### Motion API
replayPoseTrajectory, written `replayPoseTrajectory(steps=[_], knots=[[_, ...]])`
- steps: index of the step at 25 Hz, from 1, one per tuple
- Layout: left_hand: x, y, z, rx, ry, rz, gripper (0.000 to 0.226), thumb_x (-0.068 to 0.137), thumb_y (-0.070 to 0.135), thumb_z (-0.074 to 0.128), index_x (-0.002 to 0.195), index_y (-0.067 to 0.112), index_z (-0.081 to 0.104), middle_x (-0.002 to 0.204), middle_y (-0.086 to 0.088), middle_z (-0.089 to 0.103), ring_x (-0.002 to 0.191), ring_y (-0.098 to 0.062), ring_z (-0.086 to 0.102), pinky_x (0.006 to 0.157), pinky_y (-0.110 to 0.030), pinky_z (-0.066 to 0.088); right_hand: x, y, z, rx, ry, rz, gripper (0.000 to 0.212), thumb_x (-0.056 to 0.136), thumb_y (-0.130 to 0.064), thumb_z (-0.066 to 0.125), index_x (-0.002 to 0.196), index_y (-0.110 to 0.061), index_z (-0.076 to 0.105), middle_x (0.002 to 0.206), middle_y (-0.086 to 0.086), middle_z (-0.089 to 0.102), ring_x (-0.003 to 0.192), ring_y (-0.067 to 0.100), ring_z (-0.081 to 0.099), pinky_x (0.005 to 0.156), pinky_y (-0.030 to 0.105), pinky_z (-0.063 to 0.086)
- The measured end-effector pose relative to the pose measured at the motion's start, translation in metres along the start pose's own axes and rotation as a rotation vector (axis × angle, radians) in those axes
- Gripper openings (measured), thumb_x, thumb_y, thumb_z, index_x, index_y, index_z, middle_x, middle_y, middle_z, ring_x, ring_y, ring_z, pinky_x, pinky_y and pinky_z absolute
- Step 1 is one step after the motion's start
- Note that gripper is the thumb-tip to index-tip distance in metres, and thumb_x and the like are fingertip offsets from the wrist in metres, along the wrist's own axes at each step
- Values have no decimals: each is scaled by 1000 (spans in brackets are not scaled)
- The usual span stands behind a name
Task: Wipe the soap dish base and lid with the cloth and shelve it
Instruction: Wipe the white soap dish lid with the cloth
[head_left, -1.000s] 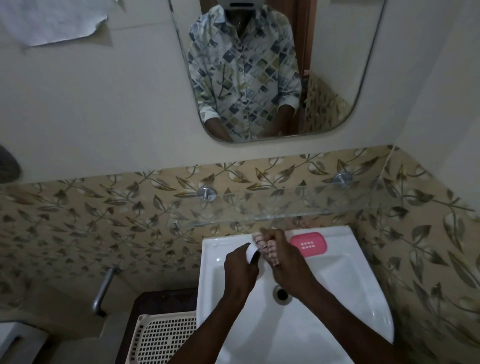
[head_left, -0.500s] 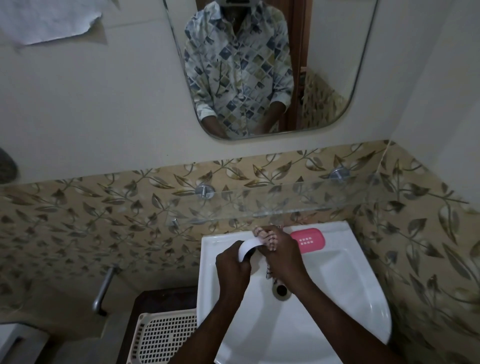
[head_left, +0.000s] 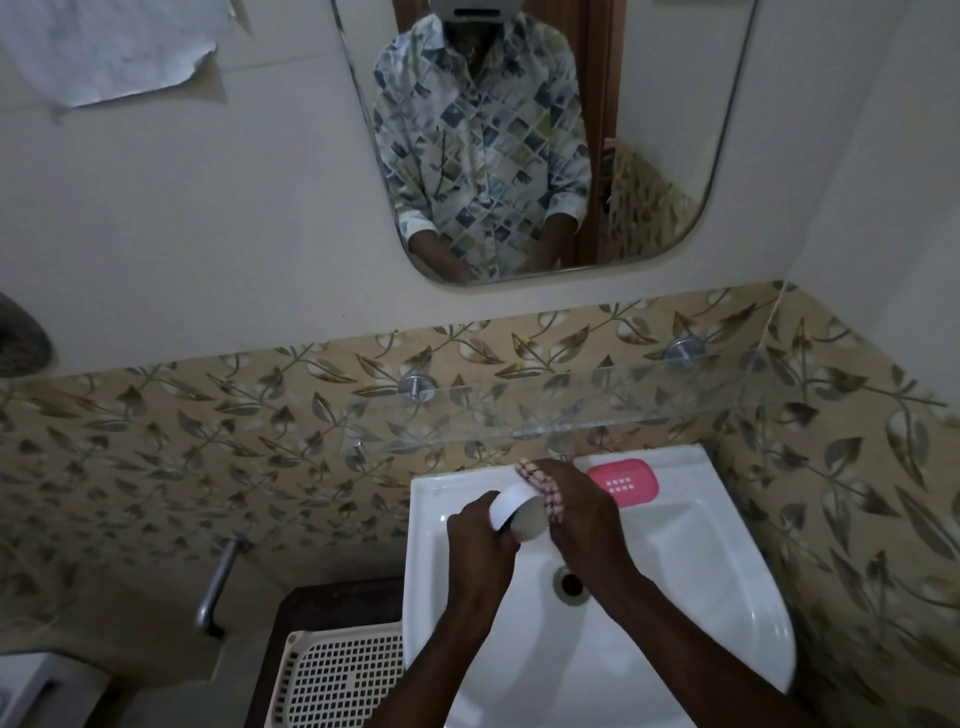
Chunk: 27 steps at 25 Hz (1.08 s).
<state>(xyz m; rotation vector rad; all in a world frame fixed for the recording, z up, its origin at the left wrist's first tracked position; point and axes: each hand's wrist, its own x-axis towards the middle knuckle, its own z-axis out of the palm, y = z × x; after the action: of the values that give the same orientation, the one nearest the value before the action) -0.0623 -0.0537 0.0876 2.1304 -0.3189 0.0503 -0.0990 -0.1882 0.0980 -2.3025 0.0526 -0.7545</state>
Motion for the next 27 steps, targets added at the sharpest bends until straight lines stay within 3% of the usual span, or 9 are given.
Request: replayPoseTrajectory(steps=[3, 5, 8, 13, 16, 19, 21, 23, 27], knots=[[1, -8, 3, -19, 5, -26, 23, 68, 3, 53, 80, 12, 70, 75, 11, 70, 73, -10, 68, 61, -33, 58, -4, -5, 5, 72, -6, 106, 45, 83, 16, 56, 119, -8, 69, 120, 9, 70, 114, 24, 66, 100, 18, 45], [6, -12, 3, -3, -17, -39, 18, 64, 0, 52, 67, 12, 64, 67, 3, 69, 66, -18, 67, 57, -32, 55, -8, -8, 11, 2, -30, -92, 39, 84, 10, 59, 119, -4, 69, 121, 11, 70, 115, 25, 65, 103, 32, 49], [8, -15, 2, -24, -15, -30, 23, 61, 5, 48, 73, 4, 67, 71, -2, 71, 68, -17, 68, 56, -47, 57, -3, 4, 8, 56, -76, 89, 46, 85, 14, 55, 124, -7, 67, 127, 7, 68, 121, 24, 62, 105, 39, 48], [9, -10, 6, -77, 17, -77, 20, 74, 10, 49, 62, 22, 58, 57, 13, 62, 57, -2, 63, 49, -21, 47, 1, -14, 23, -40, 29, -158, 28, 87, -2, 63, 112, -8, 72, 111, 7, 73, 105, 22, 68, 97, 35, 53], [-6, -15, 11, -310, 87, -155, 17, 92, 8, 61, 95, 19, 73, 88, 8, 73, 82, -12, 71, 58, -28, 60, 7, 7, 14, 148, -10, 363, 39, 87, 6, 57, 116, -18, 69, 109, 4, 74, 93, 19, 72, 66, 4, 50], [-11, -17, 8, -597, -85, -349, 25, 89, 23, 73, 113, 24, 69, 111, -1, 74, 95, -15, 72, 74, -36, 62, 14, 17, 13, 29, -77, 366, 38, 84, 8, 58, 113, -13, 68, 104, 8, 75, 92, 25, 72, 66, 20, 57], [0, -13, 0, -291, -213, -347, 47, 74, 46, 82, 116, 33, 66, 121, 6, 70, 99, -10, 69, 85, -34, 58, 19, 16, 8, -108, -93, 173, 42, 78, 12, 62, 113, -11, 69, 107, 8, 74, 99, 27, 69, 79, 35, 58], [10, -4, -2, 204, -167, -210, 60, 72, 48, 78, 126, 28, 62, 122, 10, 65, 108, -14, 63, 92, -35, 52, 22, 13, 3, -176, -82, -46, 35, 73, 9, 69, 102, -9, 72, 96, 8, 74, 88, 27, 70, 72, 32, 57], [23, 10, 11, 509, -134, -34, 17, 90, 13, 53, 101, 8, 66, 102, -11, 72, 97, -31, 66, 76, -37, 50, 16, 0, 9, -244, -79, -205, 24, 81, -2, 56, 97, -11, 71, 91, 5, 72, 84, 25, 68, 69, 32, 54]])
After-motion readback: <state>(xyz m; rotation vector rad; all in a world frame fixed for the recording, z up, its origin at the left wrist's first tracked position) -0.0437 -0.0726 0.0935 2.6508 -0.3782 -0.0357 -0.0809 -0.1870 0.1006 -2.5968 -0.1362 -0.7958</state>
